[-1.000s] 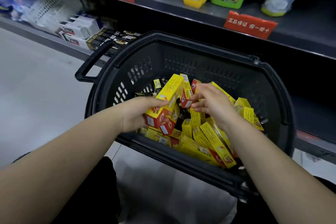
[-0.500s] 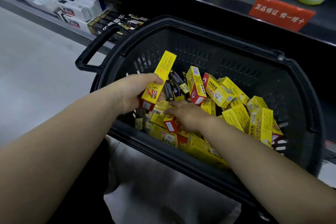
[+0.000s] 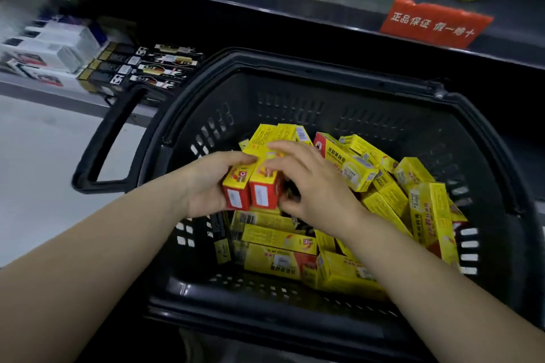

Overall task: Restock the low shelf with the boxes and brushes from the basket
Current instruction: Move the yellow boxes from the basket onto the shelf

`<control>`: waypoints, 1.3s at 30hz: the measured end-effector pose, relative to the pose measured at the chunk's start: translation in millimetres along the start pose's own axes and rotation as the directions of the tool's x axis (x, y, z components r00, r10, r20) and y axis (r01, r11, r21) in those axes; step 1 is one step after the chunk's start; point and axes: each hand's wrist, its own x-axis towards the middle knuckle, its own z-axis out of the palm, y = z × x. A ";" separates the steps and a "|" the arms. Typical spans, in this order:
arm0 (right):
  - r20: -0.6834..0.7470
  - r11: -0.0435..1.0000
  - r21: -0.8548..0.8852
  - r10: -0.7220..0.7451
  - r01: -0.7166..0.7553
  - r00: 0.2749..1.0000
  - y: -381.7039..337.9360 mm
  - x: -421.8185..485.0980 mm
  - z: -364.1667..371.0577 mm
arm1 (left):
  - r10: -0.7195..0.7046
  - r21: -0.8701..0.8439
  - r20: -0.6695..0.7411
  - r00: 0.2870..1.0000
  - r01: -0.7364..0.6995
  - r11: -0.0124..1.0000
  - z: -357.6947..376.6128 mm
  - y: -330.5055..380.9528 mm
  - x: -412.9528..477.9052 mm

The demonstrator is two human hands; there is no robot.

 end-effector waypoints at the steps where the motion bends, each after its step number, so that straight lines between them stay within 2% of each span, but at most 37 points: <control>1: -0.035 0.997 -0.066 -0.047 0.044 0.998 -2.3 0.7 4.5 | -0.011 -0.002 0.018 1.000 0.011 1.000 -3.2 5.2 1.7; 4: -0.114 0.993 -0.112 -0.048 0.035 0.992 -5.7 -0.2 15.4 | -0.017 0.050 0.053 0.998 0.015 0.999 -13.8 19.9 4.3; 9: -0.146 0.993 -0.115 -0.026 0.009 0.989 -20.4 3.4 20.9 | -0.005 0.182 0.152 0.988 -0.023 0.983 -25.8 33.5 -5.4; 11: -0.130 0.996 -0.058 0.066 -0.074 0.989 -27.1 4.2 20.6 | 0.003 0.243 0.184 0.983 -0.048 0.969 -28.0 35.1 -9.9; 13: -0.099 0.974 0.024 0.225 -0.224 0.969 -26.4 4.7 19.9 | 0.026 0.292 0.167 0.986 -0.075 0.953 -30.7 34.7 -11.1; 15: -0.106 0.897 -0.001 0.439 -0.442 0.892 -12.4 5.1 22.1 | 0.049 0.360 0.132 0.990 -0.094 0.928 -33.2 33.7 -12.2; 17: -0.023 0.725 -0.195 0.670 -0.660 0.742 7.7 7.2 28.4 | 0.070 0.381 0.117 0.991 -0.110 0.918 -35.1 32.1 -13.6; 19: 0.109 0.565 -0.335 0.818 -0.754 0.565 16.7 10.7 39.8 | 0.106 0.368 0.104 0.989 -0.138 0.920 -36.4 29.2 -17.8; 21: 0.140 0.507 -0.385 0.858 -0.771 0.494 18.9 15.6 51.0 | 0.148 0.356 0.054 0.987 -0.158 0.921 -37.4 28.3 -21.3; 23: 0.101 0.471 -0.292 0.881 -0.832 0.463 15.9 22.6 55.3 | 0.179 0.331 0.002 0.984 -0.170 0.928 -40.5 28.1 -24.3; 25: 0.053 0.421 -0.032 0.906 -0.907 0.419 8.4 28.5 50.1 | 0.192 0.297 -0.029 0.981 -0.175 0.939 -42.1 28.9 -27.3; 27: -0.028 0.422 0.264 0.902 -0.867 0.431 -8.3 29.3 38.5 | 0.208 0.231 -0.036 0.977 -0.194 0.953 -41.9 28.3 -28.7; 29: -0.071 0.481 0.460 0.858 -0.746 0.509 -34.6 24.7 26.6 | 0.225 0.126 -0.029 0.974 -0.220 0.967 -40.1 25.6 -29.1; 31: -0.018 0.504 0.575 0.795 -0.644 0.606 -60.8 18.2 18.8 | 0.232 0.033 -0.002 0.973 -0.231 0.972 -34.9 22.1 -33.5; 33: 0.062 0.458 0.675 0.745 -0.578 0.664 -78.8 12.9 16.4 | 0.252 -0.012 0.044 0.967 -0.252 0.968 -29.3 18.8 -36.2; 36: 0.107 0.312 0.813 0.750 -0.492 0.653 -90.0 8.0 12.6 | 0.254 -0.004 0.113 0.961 -0.255 0.967 -22.2 15.0 -41.3; 39: 0.109 0.294 0.795 0.792 -0.530 0.601 -91.7 3.5 8.9 | 0.241 0.007 0.179 0.954 -0.247 0.969 -19.1 4.4 -46.3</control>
